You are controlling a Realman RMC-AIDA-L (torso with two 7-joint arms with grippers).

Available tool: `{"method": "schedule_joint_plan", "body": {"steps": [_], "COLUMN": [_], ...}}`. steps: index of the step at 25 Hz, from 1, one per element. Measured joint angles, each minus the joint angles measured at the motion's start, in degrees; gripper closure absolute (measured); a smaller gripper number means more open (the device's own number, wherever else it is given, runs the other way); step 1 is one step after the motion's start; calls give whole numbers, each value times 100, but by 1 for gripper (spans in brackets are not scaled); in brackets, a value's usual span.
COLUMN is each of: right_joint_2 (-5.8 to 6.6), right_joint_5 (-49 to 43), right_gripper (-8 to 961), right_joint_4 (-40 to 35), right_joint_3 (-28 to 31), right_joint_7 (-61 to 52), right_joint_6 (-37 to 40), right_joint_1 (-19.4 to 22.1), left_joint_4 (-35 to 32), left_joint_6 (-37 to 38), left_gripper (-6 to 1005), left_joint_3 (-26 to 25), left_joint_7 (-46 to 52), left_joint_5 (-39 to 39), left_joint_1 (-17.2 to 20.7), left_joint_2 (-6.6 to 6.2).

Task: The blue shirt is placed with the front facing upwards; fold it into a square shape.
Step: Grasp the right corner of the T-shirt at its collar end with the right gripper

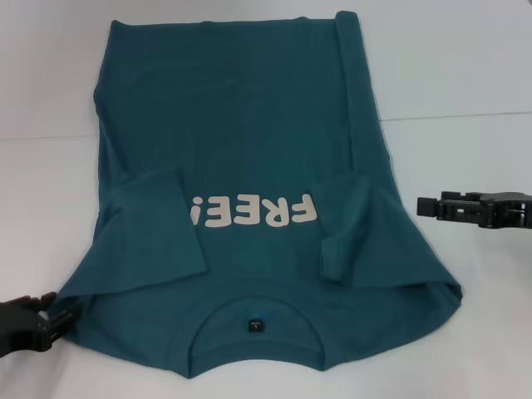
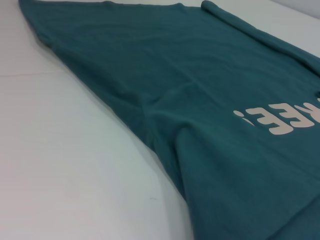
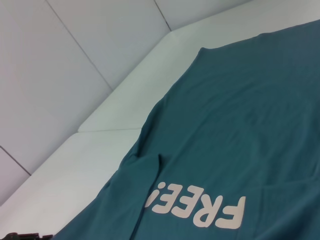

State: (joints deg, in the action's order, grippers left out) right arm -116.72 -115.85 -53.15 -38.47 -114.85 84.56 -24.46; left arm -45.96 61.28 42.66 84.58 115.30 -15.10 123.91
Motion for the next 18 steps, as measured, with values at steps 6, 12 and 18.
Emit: {"method": "schedule_joint_plan", "body": {"steps": [6, 12, 18], "right_joint_2": [3, 48, 280], "right_joint_5": [9, 22, -392], "right_gripper": [139, 138, 137], "right_joint_4": [-23, -43, -553], "right_joint_3": [4, 37, -44], "right_joint_7": [-72, -187, -679], "right_joint_6": [69, 139, 375], "right_joint_1": [3, 5, -79], "left_joint_4": [-17, -59, -126], "left_joint_6": [-35, 14, 277], "left_gripper": [715, 832, 937], "left_joint_3": [-31, -24, -25], "left_joint_7": [15, 62, 176], "left_joint_5": [32, 22, -1], "left_joint_1": [-14, -1, -37], "left_joint_2": [7, 16, 14]}}
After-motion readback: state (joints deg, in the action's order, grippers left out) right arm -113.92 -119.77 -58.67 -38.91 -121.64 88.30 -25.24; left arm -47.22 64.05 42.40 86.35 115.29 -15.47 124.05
